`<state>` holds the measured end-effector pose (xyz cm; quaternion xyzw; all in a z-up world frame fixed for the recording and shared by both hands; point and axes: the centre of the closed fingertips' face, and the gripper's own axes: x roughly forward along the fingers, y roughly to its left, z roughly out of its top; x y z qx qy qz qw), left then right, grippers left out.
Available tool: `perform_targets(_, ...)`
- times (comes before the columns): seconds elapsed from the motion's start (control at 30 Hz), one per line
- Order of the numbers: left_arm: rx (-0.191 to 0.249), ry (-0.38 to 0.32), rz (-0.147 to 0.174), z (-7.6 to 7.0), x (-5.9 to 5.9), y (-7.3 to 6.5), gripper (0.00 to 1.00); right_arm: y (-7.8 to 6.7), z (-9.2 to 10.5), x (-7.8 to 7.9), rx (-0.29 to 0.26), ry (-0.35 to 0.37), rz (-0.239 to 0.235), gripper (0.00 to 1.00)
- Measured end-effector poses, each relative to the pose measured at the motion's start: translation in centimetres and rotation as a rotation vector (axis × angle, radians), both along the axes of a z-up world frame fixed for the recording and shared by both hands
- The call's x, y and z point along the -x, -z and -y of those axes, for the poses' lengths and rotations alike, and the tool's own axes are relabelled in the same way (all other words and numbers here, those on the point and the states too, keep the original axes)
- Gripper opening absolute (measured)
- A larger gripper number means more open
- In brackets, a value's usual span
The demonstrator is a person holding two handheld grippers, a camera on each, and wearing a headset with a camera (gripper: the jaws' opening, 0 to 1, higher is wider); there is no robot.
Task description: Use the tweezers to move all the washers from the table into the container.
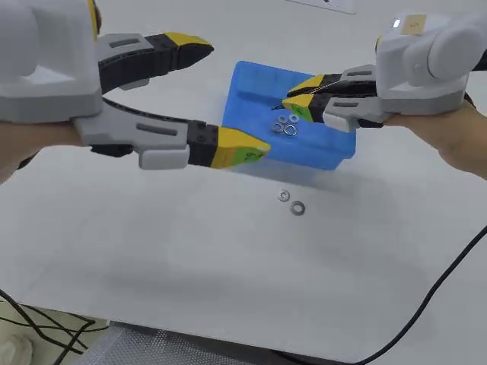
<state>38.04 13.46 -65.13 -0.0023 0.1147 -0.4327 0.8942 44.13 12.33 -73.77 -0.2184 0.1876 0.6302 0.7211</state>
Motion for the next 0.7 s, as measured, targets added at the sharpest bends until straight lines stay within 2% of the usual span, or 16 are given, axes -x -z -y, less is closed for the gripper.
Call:
perform_targets(0.13, 0.015, 0.025, 0.023, 1.6, -2.8, -0.7, 0.77, -0.3, -0.5, 0.8, 0.019, -0.036, 0.022, 0.07)
perform_targets(0.17, 0.01, 0.025, 0.028, 2.1, -3.5, -0.7, 0.76, -0.3, -0.5, 0.9, 0.023, -0.043, 0.025, 0.07)
perform_targets(0.27, -0.016, 0.048, 0.037, 3.2, -4.8, -0.4, 0.71, -0.4, -0.7, 1.1, 0.031, -0.059, 0.035, 0.07)
perform_targets(0.37, -0.057, 0.088, 0.032, 4.0, -5.3, 0.4, 0.66, -0.4, -0.7, 0.9, 0.039, -0.069, 0.042, 0.07)
perform_targets(0.47, -0.069, 0.128, 0.018, 4.7, -5.6, 0.9, 0.53, -0.6, -0.7, 0.9, 0.04, -0.075, 0.048, 0.07)
perform_targets(0.53, -0.082, 0.148, 0.028, 5.2, -5.7, 1.0, 0.42, -0.7, -0.7, 0.9, 0.041, -0.08, 0.048, 0.07)
perform_targets(0.57, -0.091, 0.155, 0.026, 5.0, -6.3, 1.3, 0.39, -0.6, -0.7, 1.0, 0.044, -0.083, 0.05, 0.07)
perform_targets(0.6, -0.102, 0.167, 0.03, 5.1, -6.5, 1.4, 0.38, -0.6, -0.7, 1.0, 0.046, -0.085, 0.05, 0.07)
perform_targets(0.7, -0.112, 0.203, 0.034, 5.8, -6.2, 1.4, 0.32, -0.6, -0.7, 1.1, 0.055, -0.095, 0.055, 0.07)
